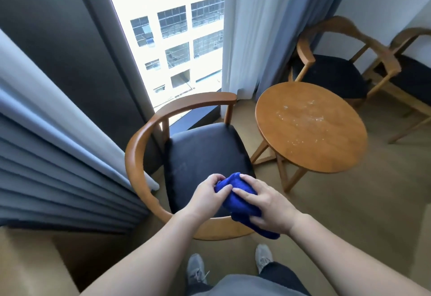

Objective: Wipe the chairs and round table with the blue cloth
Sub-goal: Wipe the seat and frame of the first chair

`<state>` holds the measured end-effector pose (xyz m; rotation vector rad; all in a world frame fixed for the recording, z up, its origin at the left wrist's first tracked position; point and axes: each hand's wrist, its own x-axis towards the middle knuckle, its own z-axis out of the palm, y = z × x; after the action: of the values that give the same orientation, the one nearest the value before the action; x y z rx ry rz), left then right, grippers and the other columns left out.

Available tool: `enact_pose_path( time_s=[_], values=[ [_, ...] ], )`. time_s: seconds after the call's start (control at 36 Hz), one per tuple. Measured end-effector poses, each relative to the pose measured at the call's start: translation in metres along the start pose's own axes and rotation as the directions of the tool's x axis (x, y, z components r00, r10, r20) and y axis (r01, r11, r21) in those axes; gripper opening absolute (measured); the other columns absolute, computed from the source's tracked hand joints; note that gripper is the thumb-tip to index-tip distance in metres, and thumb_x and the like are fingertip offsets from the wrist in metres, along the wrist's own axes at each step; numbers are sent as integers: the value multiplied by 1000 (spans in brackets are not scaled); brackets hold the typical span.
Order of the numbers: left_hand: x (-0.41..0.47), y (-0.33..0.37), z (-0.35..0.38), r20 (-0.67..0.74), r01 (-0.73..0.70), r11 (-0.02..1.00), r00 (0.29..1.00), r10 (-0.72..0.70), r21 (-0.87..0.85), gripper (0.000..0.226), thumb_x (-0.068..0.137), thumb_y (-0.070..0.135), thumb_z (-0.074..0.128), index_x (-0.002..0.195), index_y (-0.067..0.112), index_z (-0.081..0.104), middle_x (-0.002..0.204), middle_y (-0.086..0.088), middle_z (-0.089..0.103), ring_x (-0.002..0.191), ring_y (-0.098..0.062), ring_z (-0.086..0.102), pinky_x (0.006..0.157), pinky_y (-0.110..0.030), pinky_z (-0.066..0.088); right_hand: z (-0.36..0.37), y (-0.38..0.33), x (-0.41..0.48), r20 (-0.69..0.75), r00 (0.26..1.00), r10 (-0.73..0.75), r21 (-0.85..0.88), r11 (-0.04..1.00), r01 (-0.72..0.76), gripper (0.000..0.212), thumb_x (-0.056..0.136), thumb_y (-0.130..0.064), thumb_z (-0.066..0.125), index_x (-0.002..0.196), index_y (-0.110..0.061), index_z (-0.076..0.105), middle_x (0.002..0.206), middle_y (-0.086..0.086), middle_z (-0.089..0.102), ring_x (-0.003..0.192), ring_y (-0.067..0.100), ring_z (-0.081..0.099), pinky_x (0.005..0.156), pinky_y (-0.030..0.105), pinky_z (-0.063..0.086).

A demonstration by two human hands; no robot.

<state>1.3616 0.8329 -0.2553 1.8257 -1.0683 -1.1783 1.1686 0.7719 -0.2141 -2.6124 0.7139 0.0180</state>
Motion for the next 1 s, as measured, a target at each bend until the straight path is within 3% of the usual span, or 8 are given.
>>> enact_pose_path(
  time_s=[0.19,0.42,0.56,0.67,0.78,0.86,0.94,1.0],
  values=[
    [-7,-7,41,-120,102,993,987,-109,-65,25,89,28,59,114,24,58,105,8,66,96,-4,61,85,-22,49,20,51,-9,50,998,-41,99,994,36,63,73,-18,70,134,-14,55,150,18,34,128,39,45,105,42,40],
    [-42,-25,98,-337,270,958,897,-287,-96,22,91,15,57,111,25,57,107,8,62,93,0,58,71,-2,40,45,120,-21,177,984,18,155,987,-46,63,80,-15,67,140,-20,49,155,12,27,134,34,36,112,34,27],
    [-84,-37,128,-399,361,921,831,-388,-145,23,92,13,56,111,25,59,106,10,62,95,1,57,77,-7,40,61,138,-35,214,976,43,199,976,-86,63,79,-14,69,139,-16,50,153,13,30,134,34,35,111,31,24],
    [-102,-47,138,-444,406,897,780,-440,-175,23,93,14,54,112,27,58,105,14,60,97,4,55,80,-10,41,80,138,-32,150,988,28,223,973,-61,62,79,-13,71,137,-11,52,150,18,35,130,39,39,111,40,31],
    [-112,-57,147,-470,437,876,741,-479,-204,23,93,16,54,111,30,57,104,16,59,96,3,55,77,-7,40,108,137,-24,334,930,152,12,986,-165,74,89,-45,57,151,-19,24,159,13,9,139,36,18,113,41,24],
    [-116,-65,153,-474,445,867,727,-497,-225,24,92,16,54,109,33,56,104,17,60,98,0,57,79,-9,41,123,134,-15,472,869,149,-251,968,-29,107,77,-76,47,152,-22,-6,158,13,-17,143,43,-8,115,52,7],
    [-119,-69,157,-479,450,863,720,-502,-229,24,92,16,54,107,35,56,104,18,60,98,-1,58,78,-6,40,124,134,-9,574,815,78,-243,967,79,119,69,-68,56,149,-21,-18,153,16,-32,139,46,-25,114,57,-1],
    [-120,-70,157,-485,451,861,713,-506,-236,25,92,15,54,106,35,56,103,19,60,96,1,58,75,-5,40,117,143,-8,630,776,22,-198,971,134,117,68,-56,61,150,-25,-17,154,14,-31,141,44,-22,117,54,2]
  ],
)
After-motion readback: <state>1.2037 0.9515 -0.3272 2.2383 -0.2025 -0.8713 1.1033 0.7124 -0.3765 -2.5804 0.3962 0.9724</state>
